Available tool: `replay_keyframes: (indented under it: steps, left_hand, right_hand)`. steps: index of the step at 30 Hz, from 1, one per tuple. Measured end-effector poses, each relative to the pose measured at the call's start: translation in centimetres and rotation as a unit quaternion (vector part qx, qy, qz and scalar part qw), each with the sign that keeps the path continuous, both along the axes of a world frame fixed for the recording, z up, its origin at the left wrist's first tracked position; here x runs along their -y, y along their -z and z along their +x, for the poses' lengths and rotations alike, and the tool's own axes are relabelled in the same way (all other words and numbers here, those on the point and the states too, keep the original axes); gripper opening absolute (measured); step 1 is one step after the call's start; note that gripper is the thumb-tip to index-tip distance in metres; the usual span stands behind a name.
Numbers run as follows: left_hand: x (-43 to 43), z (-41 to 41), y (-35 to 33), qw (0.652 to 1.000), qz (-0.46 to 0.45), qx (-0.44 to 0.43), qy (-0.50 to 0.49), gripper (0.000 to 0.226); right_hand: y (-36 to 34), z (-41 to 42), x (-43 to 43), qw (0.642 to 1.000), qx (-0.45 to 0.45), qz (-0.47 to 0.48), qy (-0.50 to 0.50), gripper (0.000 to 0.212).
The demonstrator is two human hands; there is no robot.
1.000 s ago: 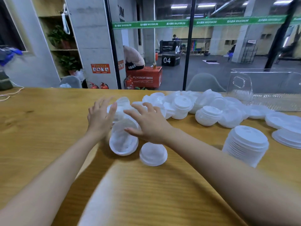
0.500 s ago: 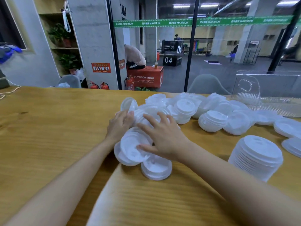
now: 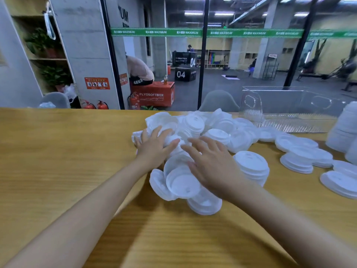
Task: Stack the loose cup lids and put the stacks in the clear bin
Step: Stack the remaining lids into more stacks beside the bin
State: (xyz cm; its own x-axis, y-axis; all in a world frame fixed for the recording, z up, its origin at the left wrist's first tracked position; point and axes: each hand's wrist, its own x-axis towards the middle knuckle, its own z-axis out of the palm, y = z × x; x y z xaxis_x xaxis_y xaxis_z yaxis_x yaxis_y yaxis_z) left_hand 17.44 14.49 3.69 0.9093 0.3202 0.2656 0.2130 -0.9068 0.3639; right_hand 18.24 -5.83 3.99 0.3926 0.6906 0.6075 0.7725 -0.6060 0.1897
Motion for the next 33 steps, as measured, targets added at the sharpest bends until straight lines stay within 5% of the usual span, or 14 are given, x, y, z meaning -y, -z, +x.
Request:
replay_keyframes:
  steps: [4,10,17,22,26,29,33]
  left_hand:
    - [0.1,-1.2,-1.0,0.999,0.031,-0.034,-0.023,0.058]
    - [1.4,-3.5,0.1,0.998,-0.032,-0.041,0.042,0.065]
    - [2.5,-3.8,1.1,0.998,0.007,0.006,0.067,0.063]
    - [3.9,-5.1,0.4,0.997,0.007,0.046,0.065,0.07]
    - [7.4,-6.9,0.1,0.983,-0.013,0.119,0.136,0.061]
    - [10.3,-8.1,0.4,0.982,0.032,0.048,0.182,0.083]
    - [11.2,-7.9,1.9,0.97,0.15,0.021,0.191,0.088]
  right_hand:
    - [1.0,-2.9,1.5,0.992,-0.021,-0.06,-0.111,0.052]
    - [3.0,-1.1,2.4,0.986,0.052,-0.157,-0.027,0.044]
    - [0.9,-1.7,6.4,0.997,0.041,0.02,-0.067,0.055]
    - [0.5,-0.3,11.5,0.988,-0.072,0.139,-0.014,0.065]
    - [1.4,0.6,13.5,0.947,-0.258,0.191,-0.011,0.103]
    - [2.2,1.1,13.6,0.898,-0.39,0.204,-0.024,0.123]
    - [3.0,1.8,13.3,0.87,-0.446,0.206,-0.043,0.137]
